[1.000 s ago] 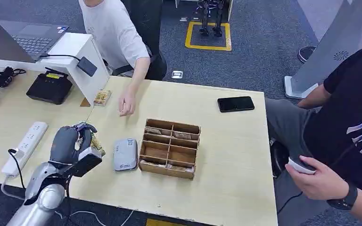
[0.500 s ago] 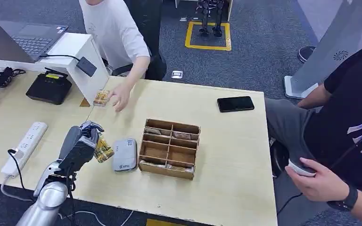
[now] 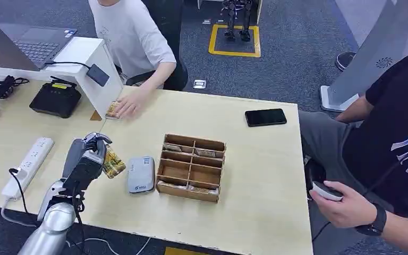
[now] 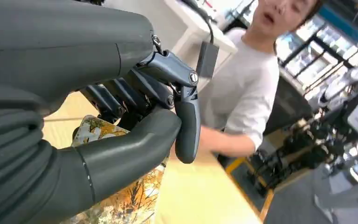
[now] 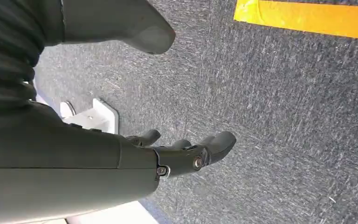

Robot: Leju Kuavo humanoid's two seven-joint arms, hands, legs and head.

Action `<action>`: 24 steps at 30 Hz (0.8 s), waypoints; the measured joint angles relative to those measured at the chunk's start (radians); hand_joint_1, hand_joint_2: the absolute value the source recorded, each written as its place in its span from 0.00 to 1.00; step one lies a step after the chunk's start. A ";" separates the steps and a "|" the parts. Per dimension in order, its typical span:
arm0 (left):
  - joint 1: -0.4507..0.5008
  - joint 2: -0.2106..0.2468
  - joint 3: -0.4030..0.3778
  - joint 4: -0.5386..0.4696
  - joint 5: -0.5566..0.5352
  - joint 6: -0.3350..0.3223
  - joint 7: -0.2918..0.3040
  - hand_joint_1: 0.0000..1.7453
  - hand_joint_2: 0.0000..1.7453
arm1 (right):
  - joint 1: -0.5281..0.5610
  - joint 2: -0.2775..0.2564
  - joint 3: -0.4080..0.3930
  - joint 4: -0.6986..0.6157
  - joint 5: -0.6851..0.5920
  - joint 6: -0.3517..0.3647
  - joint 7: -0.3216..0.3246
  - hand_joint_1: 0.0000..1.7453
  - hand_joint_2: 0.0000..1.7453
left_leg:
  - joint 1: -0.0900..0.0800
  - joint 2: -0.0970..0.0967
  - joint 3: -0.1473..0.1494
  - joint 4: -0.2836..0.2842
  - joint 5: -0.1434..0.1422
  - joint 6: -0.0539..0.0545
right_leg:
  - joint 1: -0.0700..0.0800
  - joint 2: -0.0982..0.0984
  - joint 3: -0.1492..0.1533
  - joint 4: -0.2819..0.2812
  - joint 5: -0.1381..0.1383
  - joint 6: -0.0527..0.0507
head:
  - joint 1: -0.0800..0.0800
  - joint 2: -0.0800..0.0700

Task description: Pass the card to the sensor for recognition and then transmit it.

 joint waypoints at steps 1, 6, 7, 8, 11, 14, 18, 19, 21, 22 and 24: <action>-0.003 -0.002 0.002 0.002 -0.001 0.004 0.000 1.00 1.00 | -0.001 0.000 0.000 0.000 0.000 0.000 0.000 0.00 1.00 | 0.000 0.000 0.000 0.000 0.000 0.000 | 0.000 0.000 0.000 0.000 0.000 0.000 | 0.000 0.000; -0.014 -0.007 0.011 0.012 -0.018 0.037 -0.022 1.00 1.00 | -0.003 0.001 0.000 0.000 0.009 0.000 -0.003 0.00 1.00 | 0.000 0.000 0.000 0.000 0.000 0.000 | 0.000 0.000 0.000 0.000 0.000 0.000 | 0.000 0.000; -0.018 -0.008 0.012 0.016 -0.016 0.043 -0.028 1.00 1.00 | -0.003 0.002 0.000 0.000 0.009 0.000 -0.003 0.00 1.00 | 0.000 0.000 0.000 0.000 0.000 0.000 | 0.000 0.000 0.000 0.000 0.000 0.000 | 0.000 0.000; -0.021 -0.008 0.013 0.018 -0.012 0.044 -0.031 1.00 1.00 | -0.003 0.002 0.000 0.000 0.009 0.000 -0.003 0.00 1.00 | 0.000 0.000 0.000 0.000 0.000 0.000 | 0.000 0.000 0.000 0.000 0.000 0.000 | 0.000 0.000; -0.028 -0.010 0.013 0.030 -0.021 0.043 -0.022 1.00 1.00 | -0.004 0.002 0.000 0.000 0.011 0.001 -0.002 0.00 1.00 | 0.000 0.000 0.000 0.000 0.000 0.000 | 0.000 0.000 0.000 0.000 0.000 0.000 | 0.000 0.000; -0.032 -0.008 0.013 0.050 -0.057 0.042 0.012 1.00 1.00 | -0.004 0.002 0.000 0.000 0.013 0.005 0.000 0.00 1.00 | 0.000 0.000 0.000 0.000 0.000 0.000 | 0.000 0.000 0.000 0.000 0.000 0.000 | 0.000 0.000; -0.032 -0.009 0.013 0.097 -0.121 0.065 0.040 1.00 1.00 | -0.005 0.003 0.000 0.000 0.024 0.003 0.005 0.00 1.00 | 0.000 0.000 0.000 0.000 0.000 0.000 | 0.000 0.000 0.000 0.000 0.000 0.000 | 0.000 0.000; -0.032 -0.009 0.013 0.110 -0.138 0.072 0.044 1.00 1.00 | -0.006 0.003 0.000 0.000 0.028 0.002 0.009 0.00 1.00 | 0.000 0.000 0.000 0.000 0.000 0.000 | 0.000 0.000 0.000 0.000 0.000 0.000 | 0.000 0.000; -0.033 -0.010 0.013 0.136 -0.167 0.085 0.053 1.00 1.00 | -0.008 0.003 0.000 0.000 0.033 0.000 0.012 0.00 1.00 | 0.000 0.000 0.000 0.000 0.000 0.000 | 0.000 0.000 0.000 0.000 0.000 0.000 | 0.000 0.000; -0.033 -0.011 0.013 0.149 -0.175 0.087 0.055 1.00 1.00 | -0.009 0.003 0.000 0.000 0.034 -0.001 0.012 0.00 1.00 | 0.000 0.000 0.000 0.000 0.000 0.000 | 0.000 0.000 0.000 0.000 0.000 0.000 | 0.000 0.000; -0.033 -0.013 0.013 0.169 -0.182 0.091 0.056 1.00 1.00 | -0.011 0.003 0.000 0.000 0.036 -0.002 0.012 0.00 1.00 | 0.000 0.000 0.000 0.000 0.000 0.000 | 0.000 0.000 0.000 0.000 0.000 0.000 | 0.000 0.000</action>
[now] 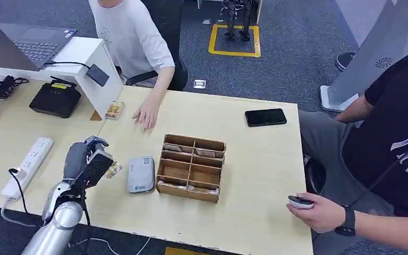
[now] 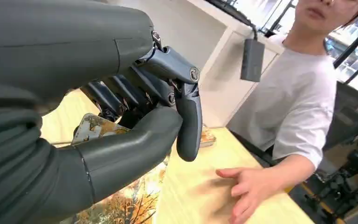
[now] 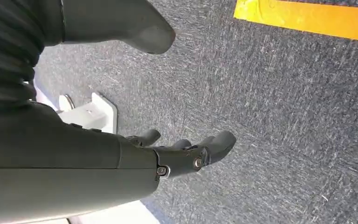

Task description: Pass the card to the sensor for recognition and then transmit it.

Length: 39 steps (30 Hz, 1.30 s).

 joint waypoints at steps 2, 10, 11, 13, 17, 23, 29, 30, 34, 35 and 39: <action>0.000 -0.002 0.000 0.012 -0.002 0.004 0.000 1.00 1.00 | -0.001 0.000 0.000 0.000 0.000 0.000 0.000 0.00 1.00 | 0.000 0.000 0.000 0.000 0.000 0.000 | 0.000 0.000 0.000 0.000 0.000 0.000 | 0.000 0.000; -0.003 -0.003 0.000 0.041 -0.005 0.004 0.000 1.00 1.00 | -0.004 0.001 0.000 0.000 0.000 0.000 0.000 0.00 1.00 | 0.000 0.000 0.000 0.000 0.000 0.000 | 0.000 0.000 0.000 0.000 0.000 0.000 | 0.000 0.000; -0.003 -0.003 0.000 0.042 -0.005 0.004 0.000 1.00 1.00 | -0.004 0.001 0.000 0.000 0.000 0.000 0.000 0.00 1.00 | 0.000 0.000 0.000 0.000 0.000 0.000 | 0.000 0.000 0.000 0.000 0.000 0.000 | 0.000 0.000; -0.003 -0.003 0.000 0.045 -0.005 0.004 0.000 1.00 1.00 | -0.004 0.001 0.000 0.000 0.000 0.000 0.000 0.00 1.00 | 0.000 0.000 0.000 0.000 0.000 0.000 | 0.000 0.000 0.000 0.000 0.000 0.000 | 0.000 0.000; -0.003 -0.003 0.000 0.047 -0.015 0.005 0.008 1.00 1.00 | -0.004 0.001 0.000 0.000 0.004 -0.001 -0.001 0.00 1.00 | 0.000 0.000 0.000 0.000 0.000 0.000 | 0.000 0.000 0.000 0.000 0.000 0.000 | 0.000 0.000; -0.003 -0.026 0.000 0.063 0.015 -0.005 0.009 1.00 1.00 | -0.004 0.002 0.000 0.000 0.006 -0.001 0.000 0.00 1.00 | 0.000 0.000 0.000 0.000 0.000 0.000 | 0.000 0.000 0.000 0.000 0.000 0.000 | 0.000 0.000; 0.010 -0.068 0.000 0.066 0.170 -0.067 0.011 1.00 1.00 | -0.004 0.005 0.000 0.000 0.005 -0.005 -0.001 0.00 1.00 | 0.000 0.000 0.000 0.000 0.000 0.000 | 0.000 0.000 0.000 0.000 0.000 0.000 | 0.000 0.000; 0.016 -0.078 0.000 0.066 0.203 -0.079 0.011 1.00 1.00 | -0.004 0.006 0.000 0.000 0.005 -0.006 0.000 0.00 1.00 | 0.000 0.000 0.000 0.000 0.000 0.000 | 0.000 0.000 0.000 0.000 0.000 0.000 | 0.000 0.000; 0.031 -0.112 -0.006 0.066 0.270 -0.072 0.019 1.00 1.00 | -0.004 0.007 -0.003 0.000 0.005 -0.008 0.000 0.00 1.00 | 0.000 0.000 0.000 0.000 0.000 0.000 | 0.000 0.000 0.000 0.000 0.000 0.000 | 0.000 0.000; 0.033 -0.118 -0.009 0.066 0.278 -0.067 0.021 1.00 1.00 | -0.004 0.008 -0.003 0.000 0.006 -0.008 0.000 0.00 1.00 | 0.000 0.000 0.000 0.000 0.000 0.000 | 0.000 0.000 0.000 0.000 0.000 0.000 | 0.000 0.000; 0.037 -0.134 -0.021 0.066 0.287 -0.066 0.024 1.00 1.00 | -0.004 0.010 -0.004 0.000 0.006 -0.008 0.003 0.00 1.00 | 0.000 0.000 0.000 0.000 0.000 0.000 | 0.000 0.000 0.000 0.000 0.000 0.000 | 0.000 0.000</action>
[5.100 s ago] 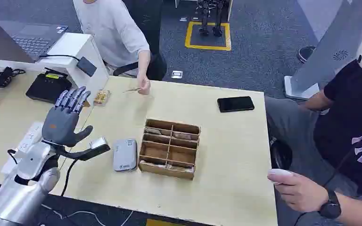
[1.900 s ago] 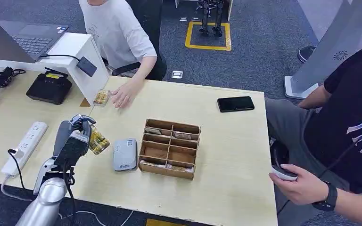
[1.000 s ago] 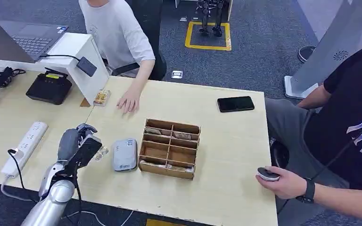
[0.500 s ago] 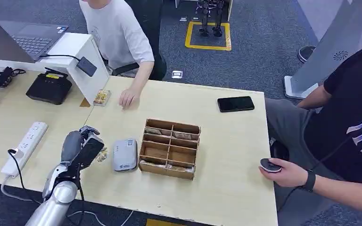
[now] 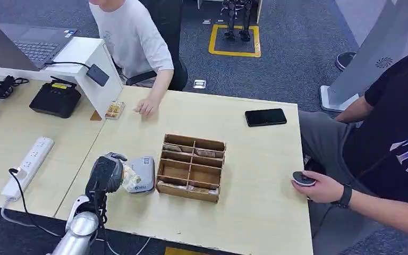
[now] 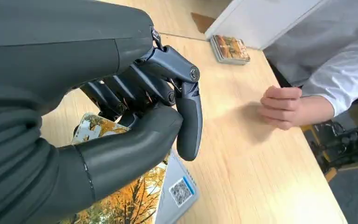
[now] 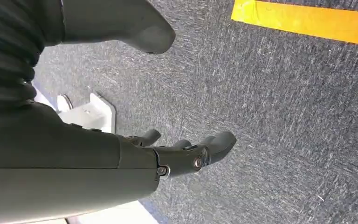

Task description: Pass the card to the sensor for recognition and then transmit it.

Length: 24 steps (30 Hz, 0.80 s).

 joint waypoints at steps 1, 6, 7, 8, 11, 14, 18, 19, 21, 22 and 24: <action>0.000 -0.002 -0.001 0.000 0.002 0.000 0.000 1.00 1.00 | 0.000 0.000 0.000 0.000 0.000 0.000 0.000 0.00 1.00 | 0.000 0.000 0.000 0.000 0.000 0.000 | 0.000 0.000 0.000 0.000 0.000 0.000 | 0.000 0.000; 0.000 -0.009 -0.003 0.000 0.003 0.000 0.001 1.00 1.00 | 0.000 0.000 -0.002 0.000 0.000 0.000 0.000 0.00 1.00 | 0.000 0.000 0.000 0.000 0.000 0.000 | 0.000 0.000 0.000 0.000 0.000 0.000 | 0.000 0.000; 0.000 -0.010 -0.003 0.000 0.003 0.000 0.001 1.00 1.00 | 0.000 0.000 -0.003 0.000 0.000 0.000 0.000 0.00 1.00 | 0.000 0.000 0.000 0.000 0.000 0.000 | 0.000 0.000 0.000 0.000 0.000 0.000 | 0.000 0.000; 0.000 -0.010 -0.004 0.000 0.003 0.000 0.002 1.00 1.00 | 0.000 0.000 -0.004 0.000 0.000 0.000 0.000 0.00 1.00 | 0.000 0.000 0.000 0.000 0.000 0.000 | 0.000 0.000 0.000 0.000 0.000 0.000 | 0.000 0.000; 0.000 -0.012 -0.004 0.000 0.004 0.001 0.003 1.00 1.00 | 0.000 0.000 -0.005 0.000 0.000 0.000 0.000 0.00 1.00 | 0.000 0.000 0.000 0.000 0.000 0.000 | 0.000 0.000 0.000 0.000 0.000 0.000 | 0.000 0.000; 0.000 -0.014 -0.004 0.000 0.004 0.001 0.003 1.00 1.00 | 0.000 0.000 -0.006 0.000 0.000 0.000 0.000 0.00 1.00 | 0.000 0.000 0.000 0.000 0.000 0.000 | 0.000 0.000 0.000 0.000 0.000 0.000 | 0.000 0.000; 0.000 -0.015 -0.004 0.000 0.004 0.001 0.003 1.00 1.00 | 0.000 0.000 -0.010 0.001 0.000 0.000 0.000 0.00 1.00 | 0.000 0.000 0.000 0.000 0.000 0.000 | 0.000 0.000 0.000 0.000 0.000 0.000 | 0.000 0.000; 0.000 -0.016 -0.004 0.000 0.004 0.001 0.003 1.00 1.00 | 0.000 0.000 -0.011 0.001 0.000 0.000 0.000 0.00 1.00 | 0.000 0.000 0.000 0.000 0.000 0.000 | 0.000 0.000 0.000 0.000 0.000 0.000 | 0.000 0.000; 0.000 -0.017 -0.004 0.000 0.004 0.001 0.003 1.00 1.00 | 0.000 0.000 -0.012 0.001 0.000 0.000 0.000 0.00 1.00 | 0.000 0.000 0.000 0.000 0.000 0.000 | 0.000 0.000 0.000 0.000 0.000 0.000 | 0.000 0.000; 0.000 -0.017 -0.005 0.000 0.004 0.001 0.003 1.00 1.00 | 0.000 0.000 -0.012 0.001 0.000 0.000 0.000 0.00 1.00 | 0.000 0.000 0.000 0.000 0.000 0.000 | 0.000 0.000 0.000 0.000 0.000 0.000 | 0.000 0.000; 0.000 -0.018 -0.005 0.000 0.004 0.001 0.003 1.00 1.00 | 0.000 0.000 -0.013 0.001 0.000 0.000 0.000 0.00 1.00 | 0.000 0.000 0.000 0.000 0.000 0.000 | 0.000 0.000 0.000 0.000 0.000 0.000 | 0.000 0.000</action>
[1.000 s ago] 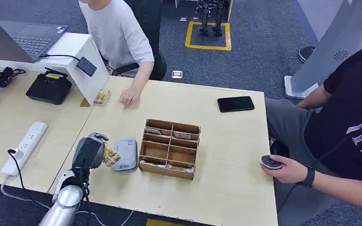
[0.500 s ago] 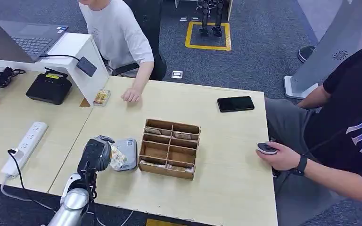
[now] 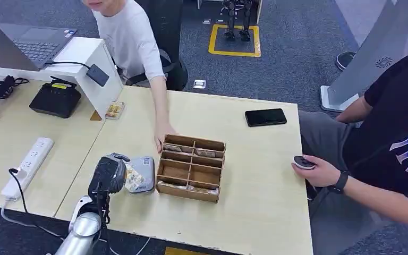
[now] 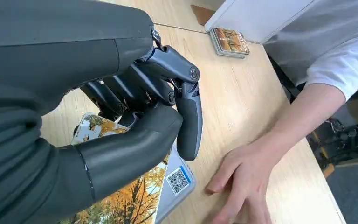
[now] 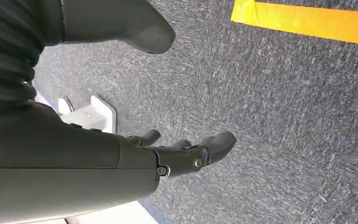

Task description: Pass the card to the sensor for recognition and then transmit it.

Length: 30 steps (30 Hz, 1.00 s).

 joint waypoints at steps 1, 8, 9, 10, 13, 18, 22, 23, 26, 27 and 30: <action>0.000 0.000 0.000 0.000 0.000 0.000 0.000 1.00 1.00 | 0.000 0.000 0.000 0.000 0.000 0.000 0.000 0.00 1.00 | 0.000 0.000 0.000 0.000 0.000 0.000 | 0.000 0.000 0.000 0.000 0.000 0.000 | 0.000 0.000; 0.000 0.000 0.000 0.000 0.000 0.000 0.000 1.00 1.00 | 0.000 0.000 -0.001 0.000 0.000 0.000 0.000 0.00 1.00 | 0.000 0.000 0.000 0.000 0.000 0.000 | 0.000 0.000 0.000 0.000 0.000 0.000 | 0.000 0.000; 0.000 0.000 0.000 0.000 0.000 0.000 0.000 1.00 1.00 | 0.000 0.000 -0.001 0.000 0.000 0.000 0.000 0.00 1.00 | 0.000 0.000 0.000 0.000 0.000 0.000 | 0.000 0.000 0.000 0.000 0.000 0.000 | 0.000 0.000; 0.000 0.000 0.000 0.000 0.000 0.000 0.000 1.00 1.00 | 0.000 0.000 -0.001 0.000 0.000 0.000 0.000 0.00 1.00 | 0.000 0.000 0.000 0.000 0.000 0.000 | 0.000 0.000 0.000 0.000 0.000 0.000 | 0.000 0.000; 0.000 0.000 0.000 0.000 0.000 0.000 0.000 1.00 1.00 | 0.000 0.000 -0.001 0.000 0.000 0.000 0.000 0.00 1.00 | 0.000 0.000 0.000 0.000 0.000 0.000 | 0.000 0.000 0.000 0.000 0.000 0.000 | 0.000 0.000; 0.000 0.000 0.000 0.000 0.000 0.000 0.000 1.00 1.00 | 0.000 0.000 -0.001 0.000 0.000 0.000 0.000 0.00 1.00 | 0.000 0.000 0.000 0.000 0.000 0.000 | 0.000 0.000 0.000 0.000 0.000 0.000 | 0.000 0.000; 0.001 -0.038 -0.008 0.001 0.038 0.025 -0.057 1.00 1.00 | -0.002 0.004 -0.001 0.000 0.013 -0.013 0.005 0.00 1.00 | 0.000 -0.001 0.000 0.000 0.000 0.000 | 0.000 -0.001 0.000 0.000 0.000 0.000 | -0.001 0.000; 0.000 -0.057 -0.021 0.003 0.053 0.051 -0.068 1.00 1.00 | -0.006 0.006 -0.001 0.000 0.019 -0.015 0.010 0.00 1.00 | -0.001 -0.001 0.000 0.000 0.000 0.000 | -0.001 -0.002 0.000 0.000 0.000 0.000 | 0.000 0.000; 0.000 -0.085 -0.070 0.013 0.096 0.085 -0.072 1.00 1.00 | -0.016 0.012 -0.001 0.000 0.029 -0.016 0.016 0.00 1.00 | -0.001 -0.001 0.000 0.000 0.000 0.000 | -0.001 -0.001 0.000 0.000 0.000 0.000 | 0.000 0.000; 0.000 -0.087 -0.081 0.014 0.110 0.089 -0.072 1.00 1.00 | -0.017 0.013 -0.001 0.000 0.030 -0.016 0.017 0.00 1.00 | -0.001 0.000 0.000 0.000 0.000 0.001 | -0.001 0.000 0.000 0.000 0.000 0.001 | 0.000 0.000; 0.000 -0.090 -0.103 0.016 0.136 0.090 -0.072 1.00 1.00 | -0.017 0.014 -0.002 0.000 0.038 -0.016 0.016 0.00 1.00 | -0.001 -0.001 0.000 0.000 0.000 0.001 | -0.001 -0.001 0.000 0.000 0.000 0.001 | 0.000 0.000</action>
